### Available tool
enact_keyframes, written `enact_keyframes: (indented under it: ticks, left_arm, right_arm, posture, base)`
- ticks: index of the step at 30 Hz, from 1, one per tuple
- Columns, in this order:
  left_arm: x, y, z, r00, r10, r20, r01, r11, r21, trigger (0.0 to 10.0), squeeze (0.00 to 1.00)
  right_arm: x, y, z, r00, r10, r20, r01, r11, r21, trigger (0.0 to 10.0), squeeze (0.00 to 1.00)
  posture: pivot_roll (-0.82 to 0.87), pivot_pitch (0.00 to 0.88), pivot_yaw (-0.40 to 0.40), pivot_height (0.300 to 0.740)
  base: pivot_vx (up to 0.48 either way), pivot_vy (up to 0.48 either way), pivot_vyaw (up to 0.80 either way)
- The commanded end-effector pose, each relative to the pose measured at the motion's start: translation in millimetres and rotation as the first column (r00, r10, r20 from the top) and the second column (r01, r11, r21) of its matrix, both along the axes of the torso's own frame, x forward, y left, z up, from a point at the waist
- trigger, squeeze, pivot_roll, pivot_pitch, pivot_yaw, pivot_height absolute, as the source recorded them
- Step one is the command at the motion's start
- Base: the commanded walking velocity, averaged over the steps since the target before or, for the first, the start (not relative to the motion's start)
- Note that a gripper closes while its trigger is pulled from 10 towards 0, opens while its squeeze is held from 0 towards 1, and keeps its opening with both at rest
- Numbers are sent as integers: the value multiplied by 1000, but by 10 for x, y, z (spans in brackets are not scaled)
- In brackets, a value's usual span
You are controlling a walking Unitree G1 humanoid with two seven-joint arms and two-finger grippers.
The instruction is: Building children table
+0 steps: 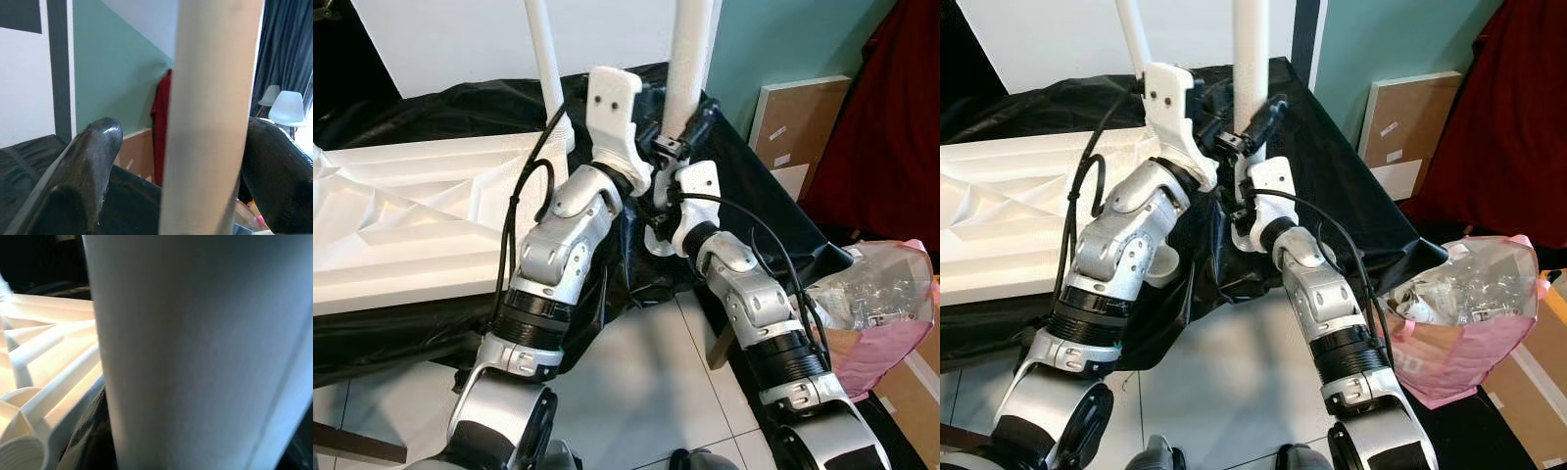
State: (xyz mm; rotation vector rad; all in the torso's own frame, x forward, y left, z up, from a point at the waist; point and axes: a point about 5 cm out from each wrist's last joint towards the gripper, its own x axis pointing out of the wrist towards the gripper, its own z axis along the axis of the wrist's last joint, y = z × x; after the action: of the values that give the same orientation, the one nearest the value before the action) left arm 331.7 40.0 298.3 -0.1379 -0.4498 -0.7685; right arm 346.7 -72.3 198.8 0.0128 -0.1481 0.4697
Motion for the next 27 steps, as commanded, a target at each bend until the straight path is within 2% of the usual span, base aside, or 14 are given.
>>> enact_keyframes:
  ticks: [1, 5, 8, 11, 12, 16, 19, 20, 22, 24, 25, 27]
  left_arm:
    - [-21, 34, 17, 999, 24, 22, -24, 1000, -20, 10000, 0]
    - [-12, 145, -36, 996, 88, 28, -88, 996, -3, 10000, 0]
    - [-4, 168, -66, 994, 105, 22, -105, 994, 3, 10000, 0]
    - [43, 270, -248, 981, 194, -28, -193, 980, 37, 10000, 0]
    - [43, 270, -248, 981, 194, -28, -193, 980, 37, 10000, 0]
    - [90, 403, -440, 952, 288, -107, -285, 958, 36, 10000, 0]
    - [97, 434, -486, 944, 307, -123, -305, 952, 41, 10000, 0]
    - [101, 479, -573, 930, 333, -154, -329, 943, 53, 10000, 0]
    - [101, 479, -573, 930, 333, -154, -329, 943, 53, 10000, 0]
    - [80, 585, -748, 900, 393, -186, -384, 919, 86, 10000, 0]
    - [80, 585, -748, 900, 393, -186, -384, 919, 86, 10000, 0]
    - [53, 665, -890, 876, 441, -195, -423, 897, 129, 10000, 0]
  right_arm:
    - [16, -25, -9, 1000, -23, -14, 24, 1000, 18, 10000, 0]
    - [55, -141, -11, 994, -109, -16, 109, 993, 52, 10000, 0]
    - [61, -169, -12, 992, -128, -14, 128, 990, 56, 10000, 0]
    - [63, -321, -16, 977, -214, 19, 213, 975, 68, 10000, 0]
    - [63, -321, -16, 977, -214, 19, 213, 975, 68, 10000, 0]
    - [39, -469, -29, 958, -282, 45, 277, 956, 93, 10000, 0]
    - [30, -497, -34, 955, -292, 51, 286, 953, 95, 10000, 0]
    - [7, -538, -52, 951, -304, 62, 296, 949, 105, 10000, 0]
    - [7, -538, -52, 951, -304, 62, 296, 949, 105, 10000, 0]
    - [-53, -593, -108, 945, -316, 88, 309, 947, 91, 10000, 0]
    - [-53, -593, -108, 945, -316, 88, 309, 947, 91, 10000, 0]
    - [-98, -620, -163, 942, -321, 93, 314, 945, 87, 10000, 0]
  posture:
    - [-24, 53, -21, 740]
    - [-16, 43, -26, 740]
    - [-16, 43, -26, 740]
    - [-15, 41, -25, 740]
    - [-15, 41, -25, 740]
    - [-14, 42, -22, 740]
    - [-14, 42, -22, 740]
    - [-14, 46, -19, 740]
    - [-14, 46, -19, 740]
    - [-18, 60, -9, 740]
    - [-18, 60, -9, 740]
    - [-17, 62, -7, 740]
  base:
    - [0, 0, 0]
    - [0, 0, 0]
    - [0, 0, 0]
    - [0, 0, 0]
    - [0, 0, 0]
    - [0, 0, 0]
    - [0, 0, 0]
    - [0, 0, 0]
    - [0, 0, 0]
    - [0, 0, 0]
    - [0, 0, 0]
    - [0, 0, 0]
